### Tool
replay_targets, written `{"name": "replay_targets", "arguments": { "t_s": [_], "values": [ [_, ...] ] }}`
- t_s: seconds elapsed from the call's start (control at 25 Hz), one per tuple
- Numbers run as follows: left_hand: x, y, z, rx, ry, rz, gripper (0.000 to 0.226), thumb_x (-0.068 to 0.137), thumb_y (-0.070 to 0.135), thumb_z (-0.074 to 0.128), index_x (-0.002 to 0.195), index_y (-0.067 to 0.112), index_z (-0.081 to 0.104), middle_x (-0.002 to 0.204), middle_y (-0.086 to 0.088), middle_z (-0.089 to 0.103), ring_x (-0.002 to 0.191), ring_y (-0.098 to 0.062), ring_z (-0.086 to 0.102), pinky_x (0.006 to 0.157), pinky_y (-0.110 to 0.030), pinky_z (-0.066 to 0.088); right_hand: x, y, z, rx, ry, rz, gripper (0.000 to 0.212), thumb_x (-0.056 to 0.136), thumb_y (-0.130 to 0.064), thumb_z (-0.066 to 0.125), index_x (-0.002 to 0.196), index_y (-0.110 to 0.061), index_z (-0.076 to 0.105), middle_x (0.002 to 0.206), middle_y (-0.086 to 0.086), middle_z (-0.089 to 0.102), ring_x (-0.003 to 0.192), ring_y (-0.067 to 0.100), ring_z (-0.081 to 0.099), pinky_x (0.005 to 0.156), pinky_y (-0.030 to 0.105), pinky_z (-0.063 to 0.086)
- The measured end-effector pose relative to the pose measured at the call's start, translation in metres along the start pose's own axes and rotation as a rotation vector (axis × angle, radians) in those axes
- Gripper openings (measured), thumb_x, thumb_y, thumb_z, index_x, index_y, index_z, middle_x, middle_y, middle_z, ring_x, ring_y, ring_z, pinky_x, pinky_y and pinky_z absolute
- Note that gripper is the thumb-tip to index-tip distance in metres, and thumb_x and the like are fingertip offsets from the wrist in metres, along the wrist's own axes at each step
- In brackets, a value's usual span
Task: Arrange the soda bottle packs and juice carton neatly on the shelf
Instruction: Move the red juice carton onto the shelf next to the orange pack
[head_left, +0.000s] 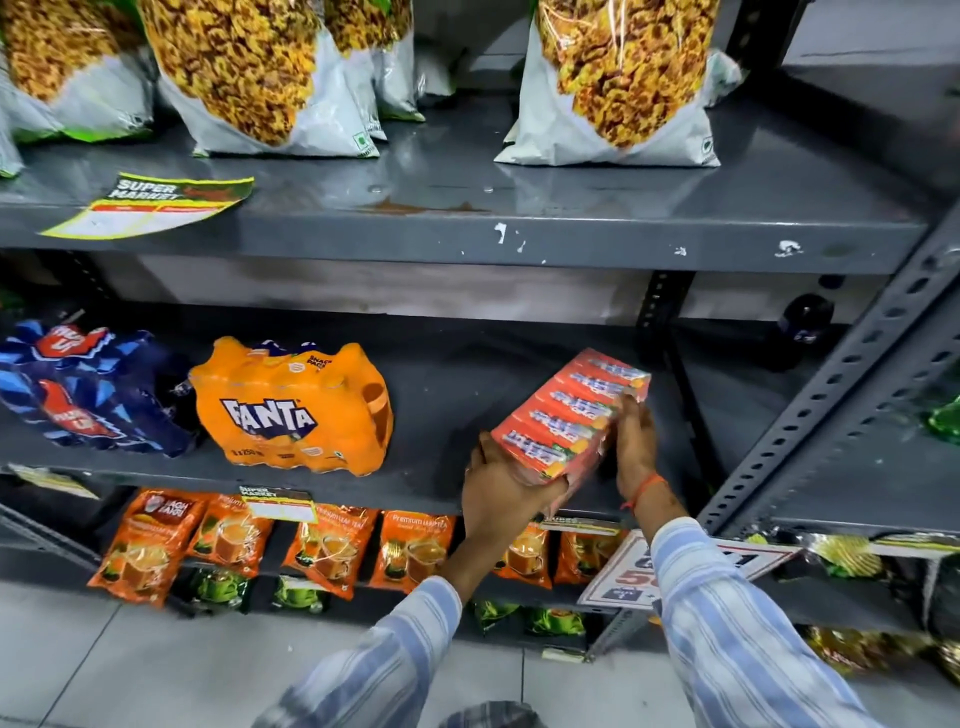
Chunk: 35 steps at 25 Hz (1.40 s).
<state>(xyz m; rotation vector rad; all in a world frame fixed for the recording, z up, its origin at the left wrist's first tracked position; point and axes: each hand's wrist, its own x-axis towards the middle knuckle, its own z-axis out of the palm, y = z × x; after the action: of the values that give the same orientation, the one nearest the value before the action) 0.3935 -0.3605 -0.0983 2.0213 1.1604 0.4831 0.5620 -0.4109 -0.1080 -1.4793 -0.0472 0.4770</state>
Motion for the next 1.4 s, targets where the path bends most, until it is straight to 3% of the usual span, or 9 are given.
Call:
{"name": "replay_targets", "arguments": {
  "t_s": [0.16,0.32,0.52,0.72,0.84,1.04,1.16,1.28,1.4],
  "values": [
    [0.014,0.008,-0.014,-0.063,-0.07,-0.161,0.096,0.056,0.084,0.041,0.111,0.006,0.056,0.114,-0.012,0.066,0.107,-0.031,0.059,0.097,-0.04,0.043,0.001,-0.02,0.01,-0.4,-0.034,-0.246,0.059,0.08,-0.04,0.062,0.13,-0.011,0.052,0.142,0.013,0.044,0.132,0.028,0.042,0.116,0.043,0.03],
    [0.019,-0.006,-0.011,0.33,-0.087,-0.065,0.106,0.068,0.074,-0.012,0.123,0.007,0.049,0.123,-0.024,0.052,0.118,-0.041,0.036,0.101,-0.054,0.018,-0.006,-0.035,0.041,-0.64,-0.193,-0.383,0.063,0.089,-0.02,0.056,0.146,-0.011,0.031,0.157,0.014,0.019,0.146,0.027,0.02,0.117,0.026,0.012],
    [0.022,-0.01,-0.035,-0.241,0.018,-0.057,0.035,0.098,0.027,0.033,0.105,0.002,0.055,0.108,-0.017,0.065,0.102,-0.032,0.06,0.087,-0.035,0.043,-0.022,-0.037,0.069,-0.695,-0.241,-0.329,0.063,0.094,-0.022,0.047,0.15,-0.018,0.018,0.161,0.008,0.007,0.139,0.036,0.033,0.114,0.04,0.03],
    [0.004,-0.01,-0.041,-0.253,0.019,-0.026,0.034,0.095,0.027,0.04,0.071,0.009,0.055,0.067,-0.007,0.061,0.061,-0.022,0.057,0.058,-0.027,0.037,-0.052,-0.028,0.076,-0.774,-0.228,-0.251,0.102,0.079,-0.042,0.066,0.149,0.0,0.004,0.152,0.02,0.029,0.132,0.038,0.042,0.109,0.041,0.039],
    [-0.021,-0.006,-0.016,-0.138,-0.033,0.154,0.047,0.083,0.042,0.033,0.079,0.006,0.063,0.071,-0.019,0.068,0.062,-0.034,0.061,0.057,-0.03,0.04,-0.043,-0.046,0.067,-1.091,-0.329,-0.267,0.126,0.062,-0.053,0.077,0.148,0.002,0.004,0.149,0.02,0.034,0.131,0.036,0.044,0.106,0.04,0.041],
    [-0.039,-0.001,0.005,-0.22,-0.321,0.256,0.052,0.085,0.019,0.051,0.136,0.019,0.042,0.129,-0.01,0.061,0.105,-0.021,0.061,0.091,-0.024,0.044,-0.023,-0.089,0.059,-1.438,-0.644,-0.36,0.09,0.056,-0.034,0.079,0.136,-0.023,0.039,0.134,0.008,0.057,0.117,0.03,0.055,0.098,0.032,0.045],
    [-0.021,-0.006,-0.005,-0.252,-0.045,0.097,0.06,0.085,0.009,0.056,0.14,0.013,0.031,0.131,-0.015,0.05,0.113,-0.017,0.045,0.105,-0.039,0.039,-0.023,-0.101,0.058,-1.48,-0.791,-0.307,0.086,0.06,-0.021,0.078,0.136,-0.027,0.039,0.135,0.003,0.056,0.117,0.026,0.056,0.101,0.036,0.047],
    [0.007,-0.021,-0.024,-0.242,0.15,-0.071,0.077,0.084,0.015,0.061,0.144,0.004,0.013,0.15,-0.02,0.025,0.14,-0.034,0.02,0.116,-0.049,0.017,-0.033,-0.11,0.056,-1.512,-0.814,-0.278,0.022,0.071,-0.006,0.068,0.079,-0.022,0.055,0.095,0.003,0.064,0.088,0.022,0.057,0.073,0.024,0.049],
    [0.018,-0.03,-0.035,-0.252,0.107,-0.062,0.081,0.087,0.021,0.059,0.145,0.004,0.006,0.156,-0.017,0.014,0.144,-0.032,0.012,0.117,-0.044,0.012,-0.035,-0.112,0.061,-1.645,-0.843,-0.269,0.03,0.082,-0.002,0.058,0.065,-0.021,0.042,0.098,0.002,0.052,0.087,0.02,0.046,0.069,0.024,0.042]
  ]
}}
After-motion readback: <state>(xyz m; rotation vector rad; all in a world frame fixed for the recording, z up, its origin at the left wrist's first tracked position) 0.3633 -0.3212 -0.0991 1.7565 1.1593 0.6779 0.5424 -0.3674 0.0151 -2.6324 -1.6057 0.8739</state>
